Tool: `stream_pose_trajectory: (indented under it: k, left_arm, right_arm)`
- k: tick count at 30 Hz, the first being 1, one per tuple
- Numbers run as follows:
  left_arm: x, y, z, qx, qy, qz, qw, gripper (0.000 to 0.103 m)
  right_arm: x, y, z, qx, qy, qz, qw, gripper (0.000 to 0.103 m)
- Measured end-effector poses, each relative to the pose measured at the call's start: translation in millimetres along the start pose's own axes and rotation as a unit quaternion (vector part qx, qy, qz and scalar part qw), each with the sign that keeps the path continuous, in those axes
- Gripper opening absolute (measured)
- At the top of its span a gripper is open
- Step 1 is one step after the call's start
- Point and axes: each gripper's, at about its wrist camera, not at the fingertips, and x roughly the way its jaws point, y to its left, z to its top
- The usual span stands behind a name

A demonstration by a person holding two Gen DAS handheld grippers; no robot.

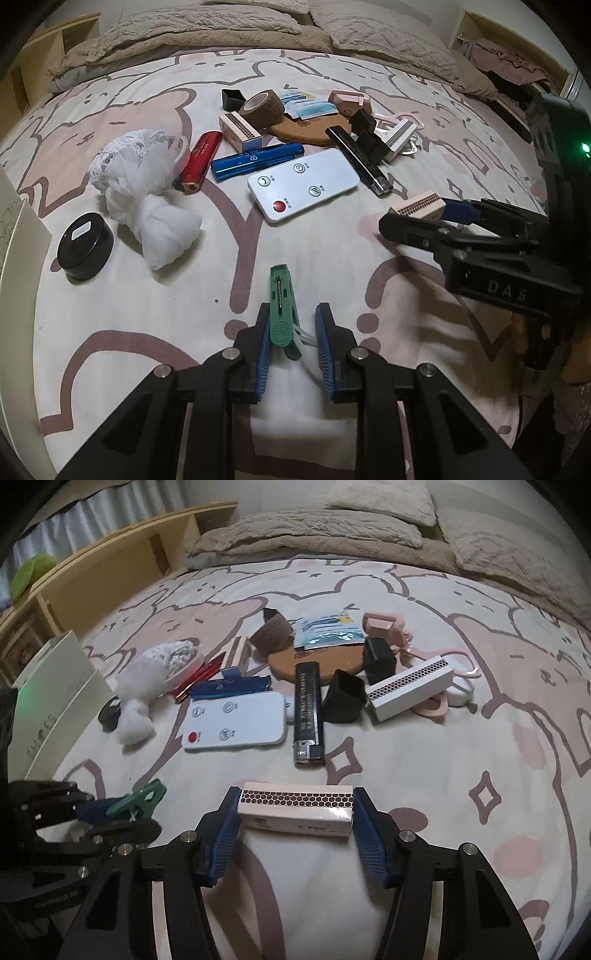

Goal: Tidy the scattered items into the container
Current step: 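Grasp the pink-and-white matchbox with the right tool while the left tool holds the green clip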

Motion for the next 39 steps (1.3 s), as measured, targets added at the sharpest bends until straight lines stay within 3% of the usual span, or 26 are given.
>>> stream_pose_trajectory:
  k: [3, 7, 14, 17, 19, 21, 25, 31, 39]
  left_arm:
    - [0.6, 1.3, 0.7, -0.004, -0.002, -0.004, 1.0, 0.024]
    - [2.0, 3.7, 1.8, -0.022, -0.005, -0.033, 0.9992, 0.042]
    - [3.1, -6.7, 2.1, -0.002, -0.008, -0.012, 0.9999, 0.042]
    - [3.2, -4.7, 2.3, -0.009, -0.009, -0.007, 0.9999, 0.037]
    - [2.4, -2.6, 2.0, -0.017, -0.012, 0.001, 0.9998, 0.025]
    - [1.7, 1.0, 2.1, -0.029, -0.015, 0.002, 0.9995, 0.02]
    - [-1.1, 0.1, 1.1, -0.03, -0.019, 0.007, 0.9993, 0.015]
    - [-6.5, -8.7, -0.9, -0.011, -0.021, 0.02, 0.9995, 0.012]
    - [-32.0, -16.8, -4.2, -0.008, -0.051, 0.001, 0.9987, 0.012]
  right_arm:
    - [-3.6, 3.3, -2.7, -0.009, 0.001, 0.0, 1.0, 0.06]
    - [-13.2, 4.4, -8.0, -0.006, 0.0, 0.005, 1.0, 0.06]
    - [-27.6, 2.9, -14.8, 0.016, -0.006, 0.015, 1.0, 0.06]
    - [-33.1, 2.9, -16.2, 0.022, -0.01, 0.018, 1.0, 0.06]
    - [-37.0, 1.8, -16.8, 0.029, -0.014, 0.021, 0.999, 0.06]
    - [-40.0, 1.0, -17.3, 0.034, -0.017, 0.024, 0.999, 0.06]
    - [-44.3, 0.0, -19.4, 0.039, -0.021, 0.017, 0.999, 0.06]
    - [-48.1, -3.4, -24.4, 0.046, -0.026, 0.008, 0.999, 0.06]
    - [-66.2, -5.2, -29.6, 0.06, -0.055, 0.003, 0.997, 0.06]
